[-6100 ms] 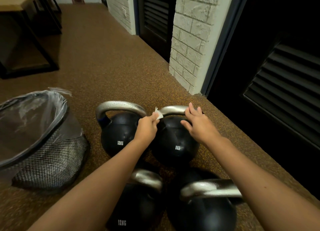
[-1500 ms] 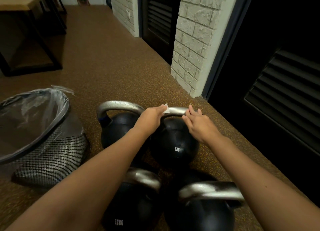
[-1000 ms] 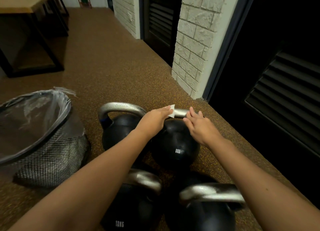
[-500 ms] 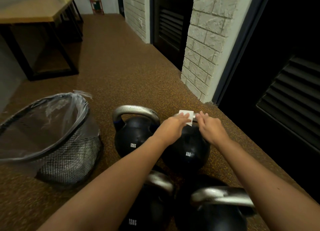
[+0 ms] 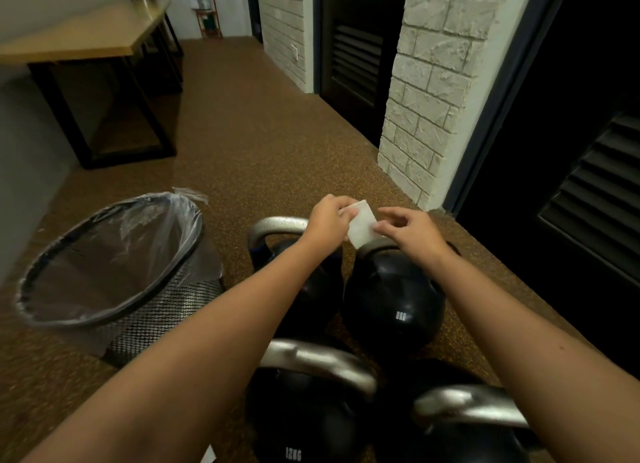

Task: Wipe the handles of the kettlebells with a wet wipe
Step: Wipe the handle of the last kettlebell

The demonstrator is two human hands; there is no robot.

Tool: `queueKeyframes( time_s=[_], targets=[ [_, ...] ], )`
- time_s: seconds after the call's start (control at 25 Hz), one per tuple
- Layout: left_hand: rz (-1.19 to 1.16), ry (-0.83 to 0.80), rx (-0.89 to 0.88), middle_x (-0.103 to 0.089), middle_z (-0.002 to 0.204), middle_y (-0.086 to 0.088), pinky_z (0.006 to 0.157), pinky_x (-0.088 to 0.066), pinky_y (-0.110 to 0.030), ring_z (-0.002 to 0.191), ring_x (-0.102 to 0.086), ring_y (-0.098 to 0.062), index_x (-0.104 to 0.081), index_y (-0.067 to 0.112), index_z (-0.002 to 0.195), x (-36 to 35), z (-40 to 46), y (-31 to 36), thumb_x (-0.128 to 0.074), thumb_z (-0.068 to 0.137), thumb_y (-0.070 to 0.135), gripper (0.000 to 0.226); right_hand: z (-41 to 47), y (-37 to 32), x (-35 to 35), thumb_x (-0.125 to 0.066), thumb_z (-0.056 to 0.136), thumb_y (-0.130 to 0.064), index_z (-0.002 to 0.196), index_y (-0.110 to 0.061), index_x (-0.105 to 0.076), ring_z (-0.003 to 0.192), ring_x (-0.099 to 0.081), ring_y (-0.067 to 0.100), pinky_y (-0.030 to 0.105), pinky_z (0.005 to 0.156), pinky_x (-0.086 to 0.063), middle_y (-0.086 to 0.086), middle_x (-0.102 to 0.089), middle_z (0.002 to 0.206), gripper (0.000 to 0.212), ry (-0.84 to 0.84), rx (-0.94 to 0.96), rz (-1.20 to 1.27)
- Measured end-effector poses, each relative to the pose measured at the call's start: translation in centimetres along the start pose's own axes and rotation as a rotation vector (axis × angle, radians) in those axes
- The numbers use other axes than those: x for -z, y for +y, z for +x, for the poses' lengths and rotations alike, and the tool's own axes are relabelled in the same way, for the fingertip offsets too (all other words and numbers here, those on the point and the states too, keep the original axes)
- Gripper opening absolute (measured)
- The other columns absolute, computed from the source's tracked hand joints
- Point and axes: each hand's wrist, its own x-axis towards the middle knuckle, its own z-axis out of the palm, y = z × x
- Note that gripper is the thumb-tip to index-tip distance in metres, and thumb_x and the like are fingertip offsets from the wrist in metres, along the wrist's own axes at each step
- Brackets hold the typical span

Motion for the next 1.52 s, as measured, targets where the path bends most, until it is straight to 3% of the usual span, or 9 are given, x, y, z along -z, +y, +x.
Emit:
queueKeyframes(
  time_s=[0.16,0.28,0.44,0.6,0.84,1.04,1.2,1.32,1.52],
  targets=[
    [0.029,0.153,0.024,-0.055,0.090,0.002,0.073,-0.044,-0.025,0.085,-0.053,-0.013,-0.061,0.011,0.102,0.8,0.3,-1.4,-0.059,0.088,0.017,0.015,1.3,-0.6,-2.4,-0.067,0.083,-0.018,0.083,-0.011,-0.067,0.083,-0.055,0.014,0.027,0.075,-0.041,-0.003,-0.062,0.079,0.007,0.041,-0.029,0.088],
    [0.326,0.251,-0.067,-0.053,0.106,0.000,0.086,-0.043,-0.027,0.101,-0.048,-0.013,-0.060,0.012,0.110,1.7,0.1,-3.0,-0.054,0.092,0.024,0.023,2.2,-0.4,-3.6,-0.064,0.083,-0.016,0.068,-0.018,-0.054,0.079,-0.053,0.015,0.025,0.066,-0.040,-0.007,-0.055,0.071,0.018,0.103,-0.046,0.001],
    [0.604,0.159,-0.111,-0.051,0.126,-0.003,0.110,-0.025,-0.040,0.121,-0.041,-0.019,-0.053,0.021,0.129,3.7,-0.5,-6.7,-0.043,0.097,0.028,0.035,1.7,-0.2,-5.1,-0.055,0.089,-0.013,0.090,-0.010,-0.055,0.081,-0.055,0.020,0.029,0.066,-0.042,0.004,-0.060,0.085,0.003,0.187,0.025,-0.134],
    [0.532,0.116,-0.159,-0.057,0.121,-0.003,0.115,-0.014,-0.039,0.118,-0.045,-0.020,-0.054,0.020,0.129,4.7,-0.1,-8.6,-0.046,0.096,0.021,0.034,1.7,-0.1,-7.6,-0.048,0.093,-0.010,0.122,-0.012,-0.060,0.114,-0.057,0.024,0.023,0.094,-0.036,0.009,-0.064,0.121,0.031,0.146,0.134,-0.230],
    [0.458,0.133,-0.190,-0.061,0.115,-0.004,0.105,-0.031,-0.036,0.111,-0.047,-0.022,-0.059,0.015,0.123,4.9,0.7,-9.1,-0.050,0.094,0.021,0.031,2.4,1.4,-10.1,-0.049,0.089,-0.002,0.125,-0.013,-0.059,0.119,-0.055,0.017,0.025,0.107,-0.037,0.004,-0.061,0.126,0.039,0.145,0.029,-0.160],
    [0.449,0.155,-0.163,-0.061,0.116,-0.002,0.102,-0.032,-0.033,0.113,-0.045,-0.022,-0.059,0.017,0.123,4.6,1.1,-9.6,-0.049,0.094,0.023,0.031,2.0,1.9,-10.6,-0.046,0.089,0.000,0.124,-0.016,-0.060,0.091,-0.056,0.011,0.023,0.091,-0.043,0.006,-0.067,0.117,0.041,0.200,0.035,-0.131],
    [0.457,0.156,-0.154,-0.060,0.116,-0.002,0.103,-0.029,-0.030,0.113,-0.044,-0.020,-0.059,0.016,0.123,4.6,1.0,-9.4,-0.049,0.095,0.023,0.031,2.6,1.8,-10.4,-0.049,0.092,-0.008,0.121,-0.014,-0.062,0.110,-0.059,0.018,0.031,0.104,-0.041,0.006,-0.064,0.122,0.032,0.212,-0.045,-0.082],
    [0.459,0.157,-0.151,-0.060,0.117,-0.002,0.102,-0.027,-0.028,0.113,-0.044,-0.020,-0.059,0.016,0.124,4.5,0.9,-9.2,-0.048,0.095,0.023,0.032,2.2,1.7,-10.8,-0.046,0.089,-0.001,0.121,-0.014,-0.062,0.088,-0.055,0.012,0.032,0.098,-0.044,0.007,-0.067,0.117,0.038,0.241,0.028,-0.142],
    [0.479,0.155,-0.148,-0.060,0.118,-0.003,0.102,-0.028,-0.029,0.114,-0.044,-0.020,-0.058,0.016,0.124,4.6,0.8,-9.0,-0.047,0.095,0.024,0.032,2.5,1.4,-10.6,-0.047,0.091,-0.004,0.122,-0.013,-0.062,0.111,-0.059,0.021,0.031,0.103,-0.042,0.007,-0.064,0.122,0.035,0.226,-0.045,-0.124]
  ],
)
